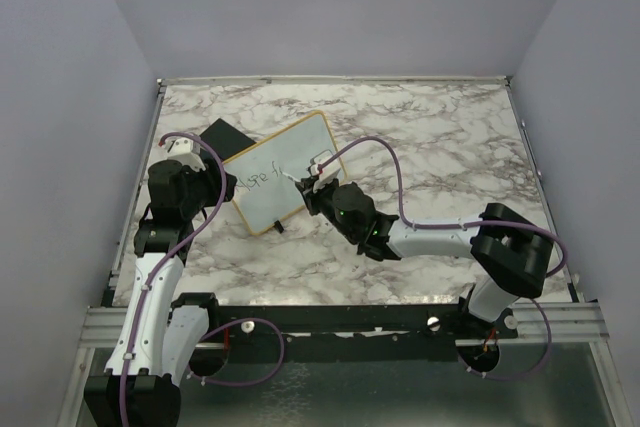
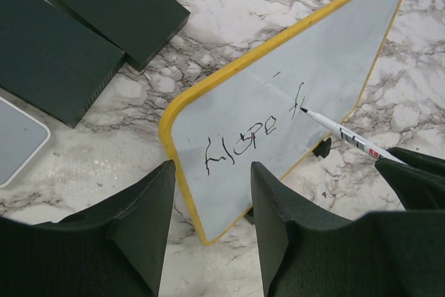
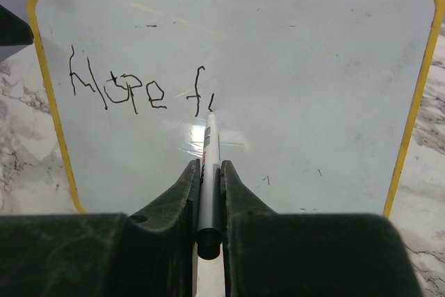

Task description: Write a sentence on the whiteboard

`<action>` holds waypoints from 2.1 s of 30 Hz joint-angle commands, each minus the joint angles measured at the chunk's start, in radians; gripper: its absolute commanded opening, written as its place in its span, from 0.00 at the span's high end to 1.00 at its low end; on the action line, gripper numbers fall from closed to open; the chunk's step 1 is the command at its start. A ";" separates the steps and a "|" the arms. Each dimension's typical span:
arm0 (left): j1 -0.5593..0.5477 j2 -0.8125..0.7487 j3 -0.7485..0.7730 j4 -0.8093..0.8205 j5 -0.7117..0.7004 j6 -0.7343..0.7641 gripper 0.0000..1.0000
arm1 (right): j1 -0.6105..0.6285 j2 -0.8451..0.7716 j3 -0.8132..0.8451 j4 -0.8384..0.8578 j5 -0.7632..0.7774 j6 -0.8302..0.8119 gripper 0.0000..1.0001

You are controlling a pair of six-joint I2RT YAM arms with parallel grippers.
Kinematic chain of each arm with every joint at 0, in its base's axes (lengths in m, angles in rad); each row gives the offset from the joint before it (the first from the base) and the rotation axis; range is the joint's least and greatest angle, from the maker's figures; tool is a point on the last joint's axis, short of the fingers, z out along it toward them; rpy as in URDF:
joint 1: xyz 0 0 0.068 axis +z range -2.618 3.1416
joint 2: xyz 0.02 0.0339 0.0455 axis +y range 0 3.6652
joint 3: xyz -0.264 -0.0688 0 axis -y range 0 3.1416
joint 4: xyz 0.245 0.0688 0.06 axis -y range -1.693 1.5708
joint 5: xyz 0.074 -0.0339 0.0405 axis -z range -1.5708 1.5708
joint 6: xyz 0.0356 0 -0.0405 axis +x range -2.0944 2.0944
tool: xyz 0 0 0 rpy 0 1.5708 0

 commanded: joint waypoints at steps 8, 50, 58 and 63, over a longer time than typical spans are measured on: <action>-0.007 -0.014 -0.010 0.017 0.016 -0.002 0.50 | -0.003 -0.017 -0.004 -0.027 0.064 -0.009 1.00; -0.007 -0.014 -0.009 0.016 0.018 -0.001 0.51 | -0.003 0.024 0.024 -0.034 0.051 -0.013 0.99; -0.007 -0.014 -0.009 0.016 0.018 -0.001 0.51 | -0.003 0.040 0.035 -0.039 0.051 -0.012 1.00; -0.007 -0.015 -0.009 0.016 0.018 -0.001 0.51 | -0.003 0.042 0.034 -0.042 0.049 -0.010 1.00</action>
